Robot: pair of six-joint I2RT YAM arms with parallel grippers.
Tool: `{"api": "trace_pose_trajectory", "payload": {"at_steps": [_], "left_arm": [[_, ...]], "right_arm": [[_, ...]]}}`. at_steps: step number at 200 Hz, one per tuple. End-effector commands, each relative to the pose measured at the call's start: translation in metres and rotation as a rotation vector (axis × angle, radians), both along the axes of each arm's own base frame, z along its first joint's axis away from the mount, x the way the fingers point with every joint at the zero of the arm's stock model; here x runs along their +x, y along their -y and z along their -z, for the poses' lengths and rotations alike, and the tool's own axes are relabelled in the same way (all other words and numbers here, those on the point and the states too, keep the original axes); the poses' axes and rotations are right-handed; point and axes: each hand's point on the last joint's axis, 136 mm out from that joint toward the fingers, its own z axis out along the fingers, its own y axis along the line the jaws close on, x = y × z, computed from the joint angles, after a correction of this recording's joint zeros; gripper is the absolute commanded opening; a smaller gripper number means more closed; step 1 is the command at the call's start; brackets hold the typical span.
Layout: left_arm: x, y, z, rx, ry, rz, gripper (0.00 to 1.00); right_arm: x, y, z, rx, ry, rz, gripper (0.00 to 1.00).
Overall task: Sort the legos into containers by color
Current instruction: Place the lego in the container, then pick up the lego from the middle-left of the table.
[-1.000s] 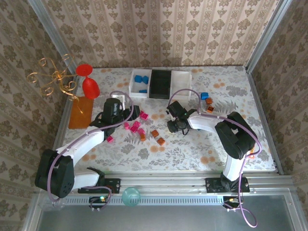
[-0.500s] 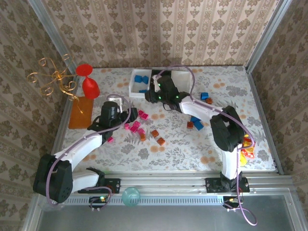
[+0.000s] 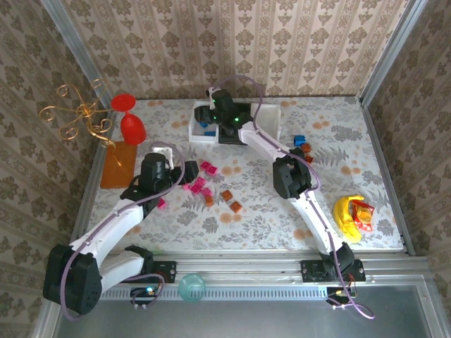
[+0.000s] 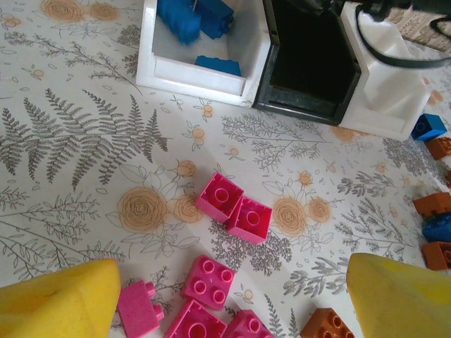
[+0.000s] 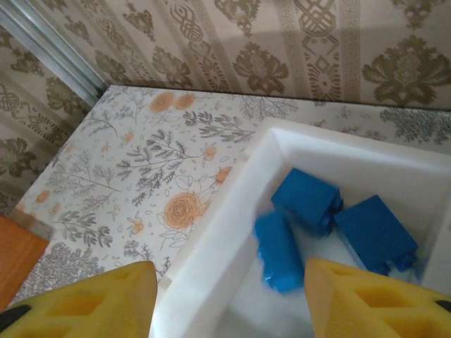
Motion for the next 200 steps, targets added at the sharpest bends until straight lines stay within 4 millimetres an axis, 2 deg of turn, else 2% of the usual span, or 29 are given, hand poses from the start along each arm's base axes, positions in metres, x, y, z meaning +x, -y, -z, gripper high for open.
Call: {"api": "trace_pose_trajectory", "payload": {"at_steps": [1,18,20,28,33,35,45,46,48,60,66,91,121,127,140,162,200], "left_arm": [[-0.012,-0.006,0.012,0.019,-0.028,0.007,0.86],[-0.017,-0.008,0.017,0.026,-0.042,0.009,0.87],[-0.017,-0.008,0.017,0.028,-0.043,0.009,0.87],[-0.02,-0.01,0.022,0.042,-0.06,0.007,0.86],[-0.021,-0.012,0.026,0.055,-0.075,0.005,0.86],[-0.022,-0.013,0.028,0.061,-0.083,0.003,0.86],[-0.025,-0.017,0.038,0.092,-0.122,-0.006,0.85],[-0.025,-0.017,0.039,0.095,-0.127,-0.008,0.85],[-0.025,-0.018,0.04,0.1,-0.134,-0.008,0.85],[-0.025,-0.019,0.051,0.133,-0.176,-0.007,0.83],[-0.023,-0.019,0.058,0.149,-0.204,-0.012,0.82],[-0.007,-0.014,0.076,0.191,-0.287,-0.015,0.75],[0.013,-0.021,0.097,0.269,-0.335,-0.079,0.66],[0.015,-0.022,0.101,0.28,-0.343,-0.088,0.64],[0.019,-0.023,0.108,0.295,-0.361,-0.094,0.61],[0.02,-0.024,0.12,0.324,-0.387,-0.093,0.55],[0.019,-0.016,0.129,0.298,-0.4,-0.075,0.44]], "right_arm": [[-0.017,0.01,-0.061,-0.011,0.039,-0.023,0.65],[-0.045,0.021,-0.083,-0.042,0.041,-0.075,0.7],[-0.049,0.022,-0.081,-0.05,0.036,-0.082,0.7],[-0.068,0.031,-0.094,-0.062,0.049,-0.102,0.72],[-0.081,0.038,-0.092,-0.076,0.044,-0.113,0.73],[-0.086,0.041,-0.097,-0.076,0.053,-0.116,0.73],[-0.114,0.058,-0.089,-0.1,0.044,-0.126,0.75],[-0.115,0.059,-0.082,-0.106,0.037,-0.127,0.75],[-0.119,0.062,-0.087,-0.105,0.049,-0.125,0.75],[-0.149,0.087,-0.074,-0.132,0.036,-0.108,0.78],[-0.164,0.099,-0.076,-0.134,0.045,-0.097,0.79],[-0.209,0.14,-0.058,-0.157,0.016,-0.039,0.81],[-0.242,0.164,-0.041,-0.165,-0.032,-0.022,0.82],[-0.249,0.168,-0.048,-0.156,-0.018,-0.021,0.82],[-0.259,0.175,-0.044,-0.163,-0.026,-0.018,0.83],[-0.272,0.185,-0.038,-0.173,-0.031,-0.01,0.83],[-0.286,0.195,-0.034,-0.165,-0.035,0.001,0.84]]}}
